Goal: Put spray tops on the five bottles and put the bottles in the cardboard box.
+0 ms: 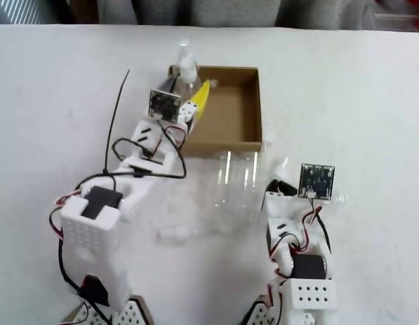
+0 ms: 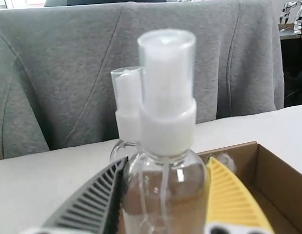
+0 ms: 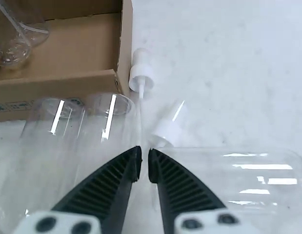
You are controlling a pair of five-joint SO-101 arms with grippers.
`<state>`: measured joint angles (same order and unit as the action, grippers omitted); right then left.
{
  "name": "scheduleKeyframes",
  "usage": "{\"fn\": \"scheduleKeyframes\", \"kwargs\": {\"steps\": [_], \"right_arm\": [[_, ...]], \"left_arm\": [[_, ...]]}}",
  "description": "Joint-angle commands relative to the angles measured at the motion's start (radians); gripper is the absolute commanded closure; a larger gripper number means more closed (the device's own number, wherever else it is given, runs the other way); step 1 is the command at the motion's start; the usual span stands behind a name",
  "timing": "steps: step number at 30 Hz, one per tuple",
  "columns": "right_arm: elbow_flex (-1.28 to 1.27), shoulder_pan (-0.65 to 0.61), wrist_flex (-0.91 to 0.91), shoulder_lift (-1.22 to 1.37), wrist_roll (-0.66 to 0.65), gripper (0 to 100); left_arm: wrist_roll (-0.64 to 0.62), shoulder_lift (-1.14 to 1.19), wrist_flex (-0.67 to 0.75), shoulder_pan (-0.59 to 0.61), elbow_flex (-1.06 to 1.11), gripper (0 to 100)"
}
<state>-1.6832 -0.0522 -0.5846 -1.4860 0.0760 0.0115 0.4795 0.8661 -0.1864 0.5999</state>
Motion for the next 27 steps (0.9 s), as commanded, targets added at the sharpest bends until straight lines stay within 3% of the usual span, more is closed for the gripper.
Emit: {"fn": "scheduleKeyframes", "kwargs": {"steps": [1, 16, 22, 27], "right_arm": [[-0.012, 0.002, 0.024, -0.008, -0.011, 98.1], [-0.012, 0.002, 0.022, -0.007, -0.011, 98.1], [-0.012, 0.002, 0.022, -0.005, -0.011, 98.1], [-0.012, 0.002, 0.022, -0.004, -0.011, 98.1]], "left_arm": [[-0.003, -0.010, -0.003, 0.010, -0.049, 83], [-0.009, -0.008, -0.054, 0.027, -0.029, 83], [-0.009, 0.015, -0.055, 0.024, -0.014, 67], [-0.011, 0.018, -0.055, 0.025, -0.015, 65]]}}
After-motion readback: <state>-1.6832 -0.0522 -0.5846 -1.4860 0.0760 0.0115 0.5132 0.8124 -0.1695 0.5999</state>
